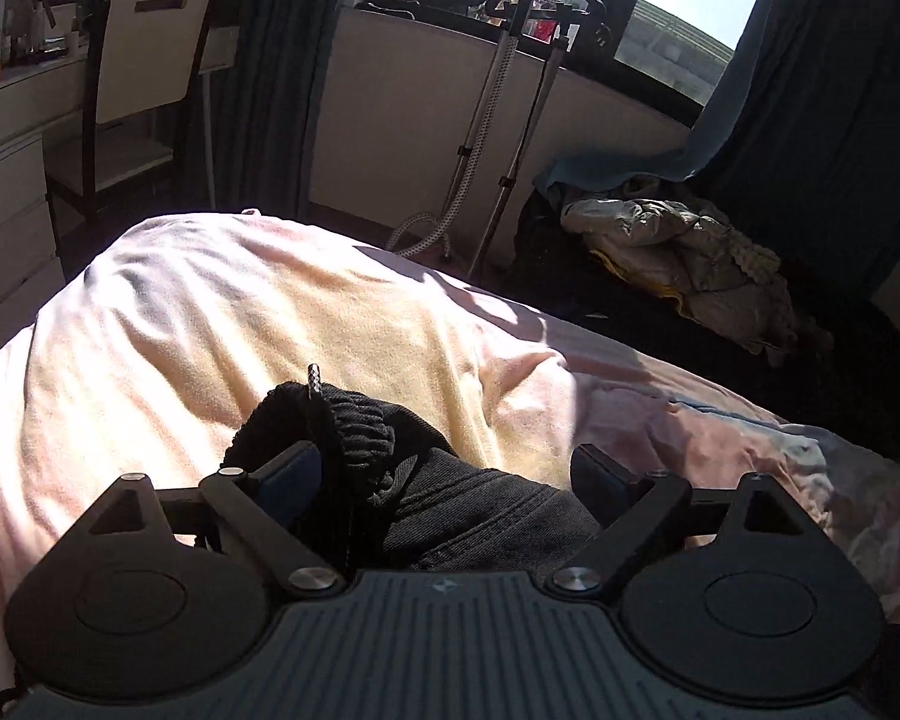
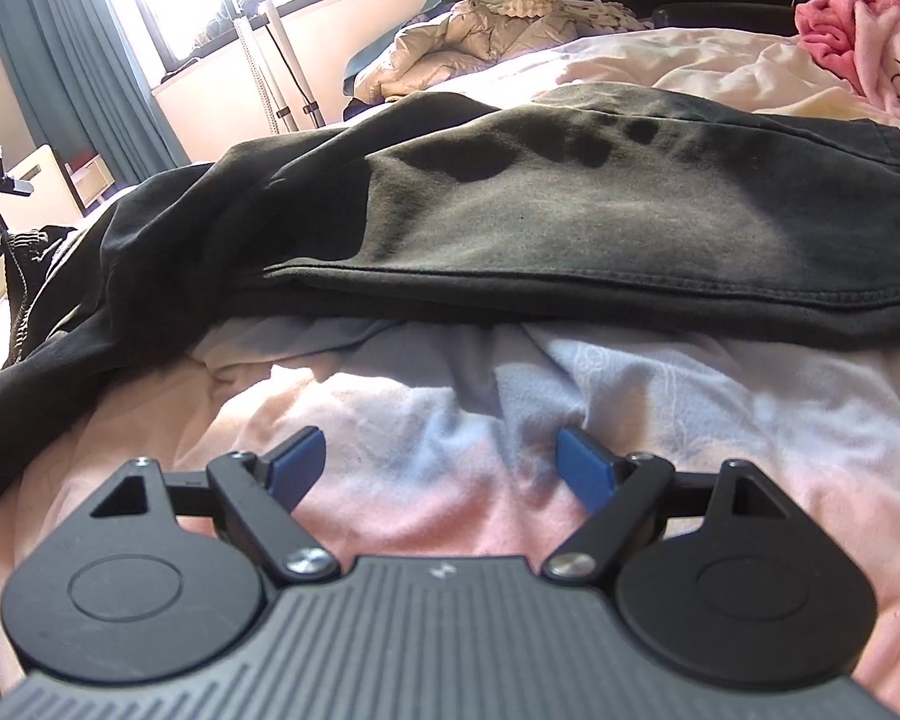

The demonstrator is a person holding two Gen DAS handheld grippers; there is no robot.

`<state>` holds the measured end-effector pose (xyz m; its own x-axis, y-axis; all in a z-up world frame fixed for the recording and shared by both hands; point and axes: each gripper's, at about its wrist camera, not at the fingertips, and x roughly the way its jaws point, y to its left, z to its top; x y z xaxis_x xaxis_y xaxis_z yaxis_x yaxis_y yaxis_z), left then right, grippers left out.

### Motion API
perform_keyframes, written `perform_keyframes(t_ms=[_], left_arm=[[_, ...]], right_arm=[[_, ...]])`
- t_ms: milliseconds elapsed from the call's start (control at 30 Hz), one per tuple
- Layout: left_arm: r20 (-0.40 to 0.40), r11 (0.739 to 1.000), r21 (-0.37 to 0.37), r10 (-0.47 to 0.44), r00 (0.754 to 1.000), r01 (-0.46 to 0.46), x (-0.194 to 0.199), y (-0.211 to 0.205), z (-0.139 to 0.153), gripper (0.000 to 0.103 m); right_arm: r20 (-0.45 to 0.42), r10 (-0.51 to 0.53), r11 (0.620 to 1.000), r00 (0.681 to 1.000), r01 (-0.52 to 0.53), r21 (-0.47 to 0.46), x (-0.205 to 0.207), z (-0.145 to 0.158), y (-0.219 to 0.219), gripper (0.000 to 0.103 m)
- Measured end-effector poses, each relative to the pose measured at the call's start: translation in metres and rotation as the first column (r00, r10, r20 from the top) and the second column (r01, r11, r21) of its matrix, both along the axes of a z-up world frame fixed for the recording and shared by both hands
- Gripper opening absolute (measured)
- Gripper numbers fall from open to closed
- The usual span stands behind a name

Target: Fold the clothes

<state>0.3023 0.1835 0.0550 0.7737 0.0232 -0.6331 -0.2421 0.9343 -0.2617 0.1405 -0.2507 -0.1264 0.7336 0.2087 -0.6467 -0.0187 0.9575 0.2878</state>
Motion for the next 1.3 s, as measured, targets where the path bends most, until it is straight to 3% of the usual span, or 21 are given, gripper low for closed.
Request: perform_keyframes(t_ms=[67, 167, 300, 400, 600, 800, 900, 1000, 1067, 1100, 1167, 1233, 1267, 1300], left_arm=[[0.024, 1.0, -0.021, -0.017, 1.0, 0.017, -0.031, -0.014, 0.013, 0.093], [0.054, 0.987, -0.151, -0.05, 0.997, 0.058, -0.084, -0.031, 0.019, 0.094], [0.091, 0.941, -0.324, -0.07, 0.993, 0.096, -0.153, -0.045, 0.0, 0.094], [0.037, 0.894, -0.444, -0.051, 0.998, 0.062, -0.179, -0.048, -0.033, 0.094], [-0.145, 0.828, -0.557, -0.022, 0.989, -0.063, -0.184, -0.035, -0.105, 0.094], [-0.242, 0.762, -0.623, 0.029, 0.97, -0.178, -0.172, -0.016, -0.152, 0.092], [-0.275, 0.748, -0.616, 0.09, 0.957, -0.247, -0.163, -0.009, -0.163, 0.082], [-0.269, 0.73, -0.621, 0.146, 0.952, -0.287, -0.158, 0.0, -0.168, 0.06], [-0.251, 0.726, -0.62, 0.176, 0.952, -0.298, -0.159, 0.005, -0.167, 0.039], [-0.238, 0.725, -0.619, 0.192, 0.952, -0.301, -0.16, 0.007, -0.165, 0.034], [-0.191, 0.729, -0.62, 0.217, 0.957, -0.289, -0.164, 0.01, -0.159, 0.023], [-0.117, 0.74, -0.619, 0.245, 0.963, -0.263, -0.171, 0.013, -0.145, 0.02], [-0.07, 0.73, -0.638, 0.263, 0.962, -0.245, -0.176, 0.017, -0.137, 0.018], [-0.024, 0.698, -0.68, 0.285, 0.958, -0.225, -0.182, 0.024, -0.129, 0.018]], right_arm=[[0.011, -0.007, 1.0, 1.0, 0.007, 0.0, -0.005, 0.004, -0.002, 0.085], [0.026, -0.022, 1.0, 0.999, 0.022, 0.012, -0.013, 0.01, -0.006, 0.085], [0.043, -0.032, 0.999, 0.999, 0.03, 0.037, -0.023, 0.018, -0.011, 0.085], [0.041, -0.036, 0.998, 0.999, 0.034, 0.047, -0.03, 0.021, -0.011, 0.085], [0.024, -0.064, 0.995, 0.998, 0.062, 0.076, -0.041, 0.023, -0.018, 0.085], [0.009, -0.09, 0.991, 0.996, 0.088, 0.103, -0.04, 0.019, -0.024, 0.085], [-0.004, -0.082, 0.993, 0.997, 0.082, 0.09, -0.036, 0.015, -0.021, 0.085], [-0.008, -0.07, 0.995, 0.998, 0.07, 0.071, -0.034, 0.013, -0.017, 0.085], [-0.01, -0.068, 0.995, 0.998, 0.068, 0.067, -0.033, 0.011, -0.016, 0.085], [-0.011, -0.067, 0.995, 0.998, 0.068, 0.068, -0.032, 0.011, -0.016, 0.085], [-0.012, -0.068, 0.996, 0.998, 0.068, 0.064, -0.031, 0.01, -0.016, 0.085], [-0.016, -0.068, 0.996, 0.998, 0.069, 0.058, -0.03, 0.009, -0.016, 0.085], [-0.019, -0.068, 0.996, 0.998, 0.069, 0.056, -0.029, 0.008, -0.016, 0.085], [-0.021, -0.068, 0.996, 0.997, 0.069, 0.053, -0.029, 0.008, -0.016, 0.085]])
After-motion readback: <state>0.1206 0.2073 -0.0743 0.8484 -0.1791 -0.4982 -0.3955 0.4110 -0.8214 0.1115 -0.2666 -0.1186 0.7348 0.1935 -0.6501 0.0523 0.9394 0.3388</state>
